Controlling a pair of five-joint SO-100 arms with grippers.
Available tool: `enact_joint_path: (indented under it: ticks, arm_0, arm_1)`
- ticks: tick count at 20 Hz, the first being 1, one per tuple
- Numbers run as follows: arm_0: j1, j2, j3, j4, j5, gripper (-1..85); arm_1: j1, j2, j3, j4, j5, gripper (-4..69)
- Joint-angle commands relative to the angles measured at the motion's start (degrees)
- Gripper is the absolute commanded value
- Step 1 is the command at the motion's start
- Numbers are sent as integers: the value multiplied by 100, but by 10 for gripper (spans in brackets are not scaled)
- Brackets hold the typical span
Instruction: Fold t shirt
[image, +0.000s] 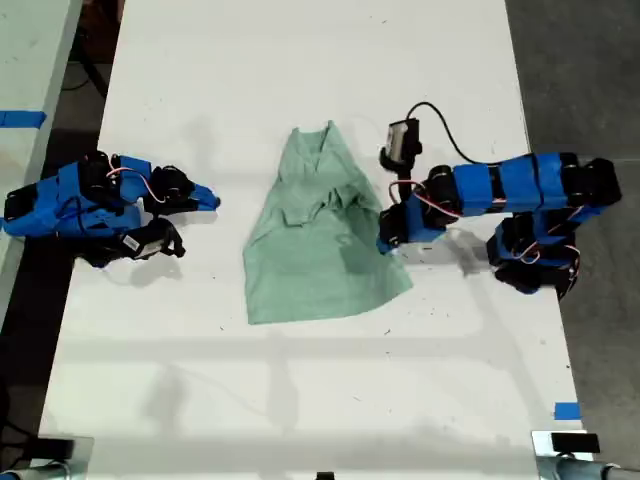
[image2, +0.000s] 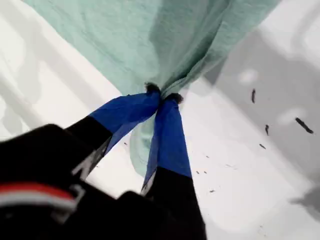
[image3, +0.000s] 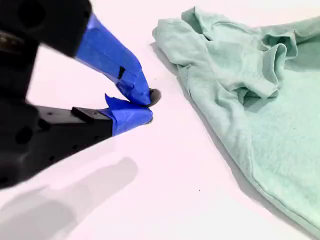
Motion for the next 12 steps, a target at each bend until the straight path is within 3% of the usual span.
enact_joint_path:
  ticks: [1, 8, 9, 10, 11, 12]
  arm_0:
    - [-35, 35, 62, -97, 9, -1]
    - [-18, 35, 62, -97, 9, -1]
    - [-18, 35, 62, -97, 9, -1]
    - [-18, 35, 62, -97, 9, -1]
    - [-18, 35, 62, -97, 9, -1]
    - [-18, 35, 62, -97, 9, -1]
  arm_1:
    - [-237, -879, -1652, 9, -343, 7]
    - [-413, -3814, -3929, -88, -545, 11]
    - [-413, -3902, -3946, -185, -545, 57]
    - [-413, -3920, -3946, -220, -562, 191]
    - [-413, -3894, -3946, -220, -580, 266]
    - [-431, -3823, -3946, -220, -606, 278]
